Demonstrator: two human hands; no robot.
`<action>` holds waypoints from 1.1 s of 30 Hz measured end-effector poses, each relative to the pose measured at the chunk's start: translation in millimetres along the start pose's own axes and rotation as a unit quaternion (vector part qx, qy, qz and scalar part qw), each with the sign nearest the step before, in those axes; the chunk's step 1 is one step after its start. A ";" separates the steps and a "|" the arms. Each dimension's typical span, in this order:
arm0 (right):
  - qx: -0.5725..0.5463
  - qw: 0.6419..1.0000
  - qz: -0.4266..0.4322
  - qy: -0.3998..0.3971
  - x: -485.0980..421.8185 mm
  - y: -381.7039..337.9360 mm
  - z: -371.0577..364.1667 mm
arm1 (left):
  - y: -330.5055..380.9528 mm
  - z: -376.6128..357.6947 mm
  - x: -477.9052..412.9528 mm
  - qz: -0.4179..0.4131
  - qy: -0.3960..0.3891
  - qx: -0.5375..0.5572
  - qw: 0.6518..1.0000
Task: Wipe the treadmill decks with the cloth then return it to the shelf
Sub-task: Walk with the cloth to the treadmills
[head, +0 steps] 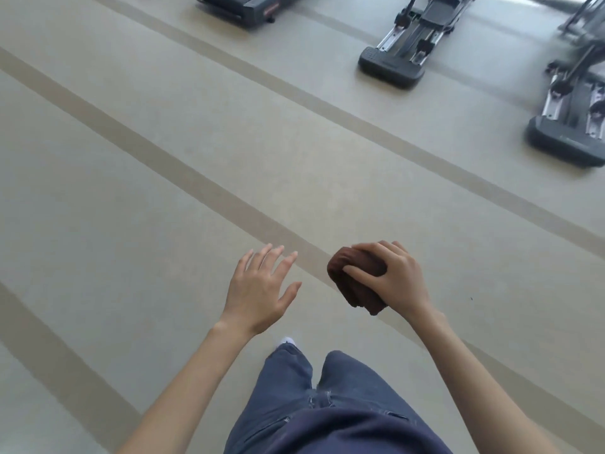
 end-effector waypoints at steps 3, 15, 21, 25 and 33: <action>0.024 1.000 0.002 0.005 -19.9 -9.1 -7.8 | -18.1 6.4 -23.9 -0.016 -0.006 -0.003 1.000; 0.106 0.994 0.009 -0.003 -127.1 2.4 -27.5 | -64.2 -1.3 -126.5 -0.026 -0.041 0.001 0.999; 0.103 0.995 0.005 -0.005 -227.9 19.6 -21.7 | -80.1 12.7 -217.6 -0.026 -0.035 -0.006 0.999; 0.098 0.995 0.005 0.016 -309.5 23.0 -8.0 | -95.3 33.0 -291.4 -0.026 -0.027 -0.017 0.999; 0.090 0.995 -0.001 0.040 -432.0 33.1 5.8 | -111.8 64.1 -414.5 -0.037 -0.002 -0.006 0.999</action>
Point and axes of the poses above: each hand's wrist, its own x-axis away from the middle knuckle, its own z-axis out of the back of the hand, y = z × x, the point moved 7 cm from there along -x, towards the middle knuckle, and after that the axes turned 1 degree about z, right-handed, at the moved point
